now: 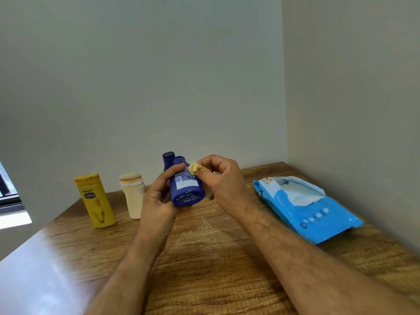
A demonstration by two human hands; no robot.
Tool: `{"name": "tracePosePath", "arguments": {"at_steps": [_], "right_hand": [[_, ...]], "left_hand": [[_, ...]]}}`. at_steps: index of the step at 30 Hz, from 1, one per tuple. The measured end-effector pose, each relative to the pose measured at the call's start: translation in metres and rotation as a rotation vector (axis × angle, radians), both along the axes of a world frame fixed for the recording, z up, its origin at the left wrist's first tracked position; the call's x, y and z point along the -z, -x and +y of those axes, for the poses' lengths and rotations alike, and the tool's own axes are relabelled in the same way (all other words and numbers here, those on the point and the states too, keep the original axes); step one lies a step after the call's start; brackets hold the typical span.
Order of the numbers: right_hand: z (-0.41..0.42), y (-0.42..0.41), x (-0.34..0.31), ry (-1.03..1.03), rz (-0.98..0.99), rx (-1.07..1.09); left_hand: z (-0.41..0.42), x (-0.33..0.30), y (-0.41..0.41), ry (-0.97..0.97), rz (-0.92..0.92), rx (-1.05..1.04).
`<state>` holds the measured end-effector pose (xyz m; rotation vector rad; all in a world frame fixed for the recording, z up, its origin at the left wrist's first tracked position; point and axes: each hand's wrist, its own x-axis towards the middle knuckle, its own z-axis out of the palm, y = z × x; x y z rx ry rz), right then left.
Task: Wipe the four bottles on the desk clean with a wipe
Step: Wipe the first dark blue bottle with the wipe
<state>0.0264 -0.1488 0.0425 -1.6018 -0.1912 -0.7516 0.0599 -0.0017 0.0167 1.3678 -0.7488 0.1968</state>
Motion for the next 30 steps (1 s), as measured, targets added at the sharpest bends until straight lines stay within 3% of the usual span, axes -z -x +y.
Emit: {"name": "tracePosePath", "arguments": {"at_steps": [5,10,15,18,25,30], "right_hand": [[0.001,-0.001,0.001,-0.013,0.045,-0.024],[0.001,0.000,-0.001,-0.062,0.080,-0.099],[0.009,0.005,-0.007,-0.184,0.086,-0.305],[0.011,0.007,-0.009,-0.183,0.049,-0.287],[0.008,0.005,0.001,0.204,-0.095,-0.016],[0.012,0.007,0.004,0.359,-0.129,-0.020]], "left_hand": [[-0.001,0.000,-0.001,-0.169,-0.136,-0.290],[-0.001,0.006,0.000,-0.271,-0.305,-0.401],[0.001,0.007,-0.004,-0.296,-0.286,-0.512],[0.002,0.010,-0.009,-0.318,-0.296,-0.511],[0.003,0.014,-0.016,-0.323,-0.266,-0.475],[0.004,0.017,-0.019,-0.333,-0.240,-0.471]]}}
